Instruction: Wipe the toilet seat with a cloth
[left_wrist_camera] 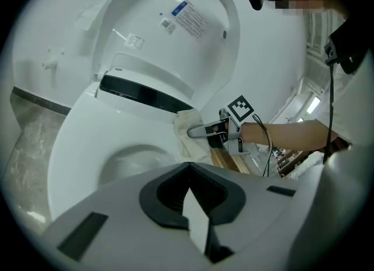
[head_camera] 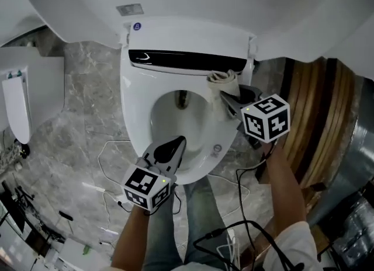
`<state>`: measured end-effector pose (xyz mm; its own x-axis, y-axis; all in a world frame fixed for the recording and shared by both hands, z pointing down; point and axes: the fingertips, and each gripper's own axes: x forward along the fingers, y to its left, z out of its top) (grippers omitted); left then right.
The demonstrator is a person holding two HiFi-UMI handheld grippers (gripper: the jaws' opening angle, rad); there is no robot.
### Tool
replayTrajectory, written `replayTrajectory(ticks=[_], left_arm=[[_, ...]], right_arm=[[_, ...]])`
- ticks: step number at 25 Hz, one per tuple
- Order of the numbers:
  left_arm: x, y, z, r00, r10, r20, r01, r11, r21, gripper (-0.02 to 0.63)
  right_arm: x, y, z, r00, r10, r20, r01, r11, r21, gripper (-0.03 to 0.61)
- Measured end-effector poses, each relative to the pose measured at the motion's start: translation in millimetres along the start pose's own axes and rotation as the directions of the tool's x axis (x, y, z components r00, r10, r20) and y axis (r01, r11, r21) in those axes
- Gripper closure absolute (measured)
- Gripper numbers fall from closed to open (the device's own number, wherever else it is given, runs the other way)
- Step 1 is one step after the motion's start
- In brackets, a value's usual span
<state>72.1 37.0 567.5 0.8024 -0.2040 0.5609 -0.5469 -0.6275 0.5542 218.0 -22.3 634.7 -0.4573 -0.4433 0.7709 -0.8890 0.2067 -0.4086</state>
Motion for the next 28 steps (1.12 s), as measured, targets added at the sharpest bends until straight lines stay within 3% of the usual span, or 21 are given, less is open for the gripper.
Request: replayTrajectory(ticks=[7, 12, 20, 22, 25, 28], left_arm=[[24, -37, -5, 0.997, -0.063, -0.048, 0.066, 0.996, 0.062, 0.603], [27, -44, -8, 0.996, -0.072, -0.059, 0.076, 0.994, 0.078, 0.603], [7, -31, -10, 0.999, -0.038, -0.030, 0.040, 0.996, 0.077, 0.603], [-2, -31, -5, 0.999, -0.028, -0.015, 0.029, 0.996, 0.082, 0.603], [-30, -46, 13, 0.999, -0.035, 0.013, 0.034, 0.995, 0.090, 0.603], [-64, -67, 53, 0.996, -0.057, 0.068, 0.048, 0.990, 0.134, 0.603]], right_arm=[[-48, -43, -23, 0.992, -0.096, 0.082, 0.085, 0.988, 0.133, 0.476], [-45, -42, -21, 0.988, -0.131, 0.083, 0.124, 0.988, 0.093, 0.476], [-46, -44, -22, 0.982, -0.167, 0.086, 0.157, 0.981, 0.116, 0.476], [-51, -36, -16, 0.979, -0.165, 0.119, 0.149, 0.980, 0.132, 0.476], [-78, 6, 0, 0.967, -0.118, 0.227, 0.074, 0.978, 0.195, 0.477], [-119, 52, 19, 0.925, -0.186, 0.332, 0.099, 0.960, 0.264, 0.476]])
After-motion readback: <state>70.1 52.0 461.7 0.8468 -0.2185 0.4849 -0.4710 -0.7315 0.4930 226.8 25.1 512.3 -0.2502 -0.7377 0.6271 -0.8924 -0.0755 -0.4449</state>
